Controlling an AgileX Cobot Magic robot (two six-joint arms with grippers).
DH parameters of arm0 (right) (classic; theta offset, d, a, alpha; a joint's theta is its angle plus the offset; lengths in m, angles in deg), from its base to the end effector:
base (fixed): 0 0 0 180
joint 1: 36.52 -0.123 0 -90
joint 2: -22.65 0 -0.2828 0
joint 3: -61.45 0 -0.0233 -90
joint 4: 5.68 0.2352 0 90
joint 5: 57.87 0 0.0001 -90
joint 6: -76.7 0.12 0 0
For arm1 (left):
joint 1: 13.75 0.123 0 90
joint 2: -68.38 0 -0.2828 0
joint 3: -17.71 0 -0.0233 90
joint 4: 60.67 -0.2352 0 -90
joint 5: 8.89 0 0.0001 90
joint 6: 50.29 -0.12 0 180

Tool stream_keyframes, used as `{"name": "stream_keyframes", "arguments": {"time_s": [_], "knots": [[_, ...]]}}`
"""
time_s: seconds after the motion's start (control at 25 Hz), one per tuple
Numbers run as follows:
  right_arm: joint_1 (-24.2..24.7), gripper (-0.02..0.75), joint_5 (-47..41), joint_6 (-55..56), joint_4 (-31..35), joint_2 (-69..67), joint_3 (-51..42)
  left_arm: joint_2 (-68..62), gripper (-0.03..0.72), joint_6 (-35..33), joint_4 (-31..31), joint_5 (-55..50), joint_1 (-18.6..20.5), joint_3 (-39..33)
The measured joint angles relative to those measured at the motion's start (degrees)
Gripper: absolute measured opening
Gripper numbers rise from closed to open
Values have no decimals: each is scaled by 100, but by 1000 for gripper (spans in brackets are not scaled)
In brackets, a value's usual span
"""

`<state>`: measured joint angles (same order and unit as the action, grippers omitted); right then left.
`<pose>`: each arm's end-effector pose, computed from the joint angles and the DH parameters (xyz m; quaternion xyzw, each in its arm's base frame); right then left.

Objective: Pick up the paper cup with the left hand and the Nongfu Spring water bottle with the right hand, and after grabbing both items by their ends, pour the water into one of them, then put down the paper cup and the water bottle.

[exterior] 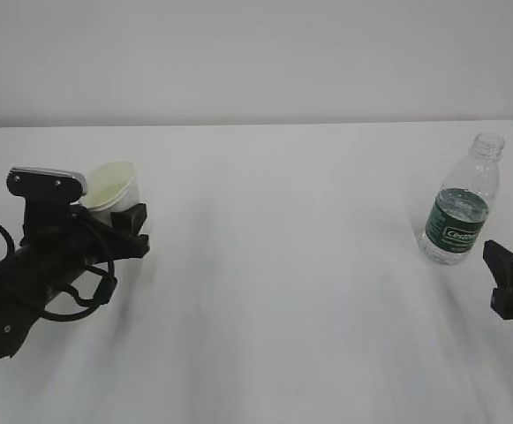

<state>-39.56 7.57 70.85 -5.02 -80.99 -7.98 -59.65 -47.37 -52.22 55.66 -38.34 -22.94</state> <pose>0.2323 0.0111 0.1307 -0.0575 0.8051 -0.0173 0.5901 0.3325 -0.1347 0.0901 0.0832 0.7849 -0.1137 0.6034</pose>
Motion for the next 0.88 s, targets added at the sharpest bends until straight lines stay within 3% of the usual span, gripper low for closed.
{"name": "stream_keyframes", "arguments": {"time_s": [0.88], "knots": [[0,573,0,0,-155,0,0,-790,460,-3,52,21,0,629]]}}
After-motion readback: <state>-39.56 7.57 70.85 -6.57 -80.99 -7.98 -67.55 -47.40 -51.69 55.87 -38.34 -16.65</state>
